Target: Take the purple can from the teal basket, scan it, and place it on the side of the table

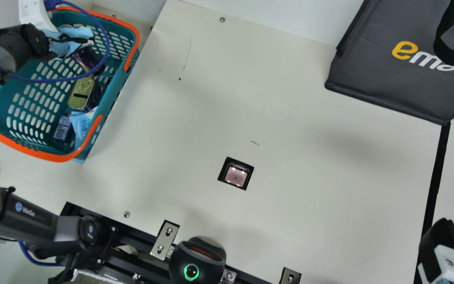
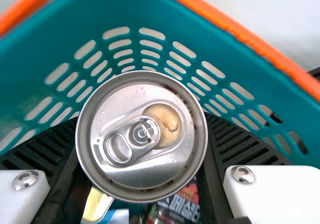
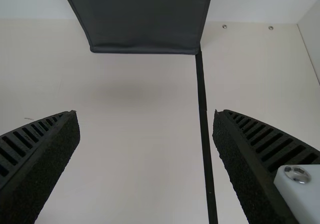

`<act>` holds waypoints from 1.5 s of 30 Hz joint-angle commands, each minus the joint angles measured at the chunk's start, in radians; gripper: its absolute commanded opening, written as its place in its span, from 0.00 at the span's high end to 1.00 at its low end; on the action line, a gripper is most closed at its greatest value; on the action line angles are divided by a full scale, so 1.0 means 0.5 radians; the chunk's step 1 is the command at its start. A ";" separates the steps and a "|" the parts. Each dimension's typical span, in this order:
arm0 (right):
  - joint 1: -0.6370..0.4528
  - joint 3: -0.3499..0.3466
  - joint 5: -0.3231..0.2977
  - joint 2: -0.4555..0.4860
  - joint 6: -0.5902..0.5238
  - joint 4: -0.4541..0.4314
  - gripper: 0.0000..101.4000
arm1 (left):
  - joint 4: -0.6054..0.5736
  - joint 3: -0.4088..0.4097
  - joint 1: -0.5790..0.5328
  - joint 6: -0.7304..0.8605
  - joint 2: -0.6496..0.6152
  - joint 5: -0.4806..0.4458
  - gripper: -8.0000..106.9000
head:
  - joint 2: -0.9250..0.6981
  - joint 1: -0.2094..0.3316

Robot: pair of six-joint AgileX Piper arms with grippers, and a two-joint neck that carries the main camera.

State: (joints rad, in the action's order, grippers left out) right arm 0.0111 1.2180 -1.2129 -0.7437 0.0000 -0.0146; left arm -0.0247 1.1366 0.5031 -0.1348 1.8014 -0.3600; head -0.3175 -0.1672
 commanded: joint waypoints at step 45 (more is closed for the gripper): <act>0.000 0.000 0.000 0.000 0.000 0.000 0.06 | 0.115 0.094 -0.776 0.140 -1.137 -0.987 1.00 | -0.008 0.058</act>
State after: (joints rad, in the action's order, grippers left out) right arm 0.0111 1.2180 -1.2129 -0.7437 0.0000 -0.0146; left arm 0.0287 1.1860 0.1686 -0.0581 1.2418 -0.8446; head -0.3175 -0.1672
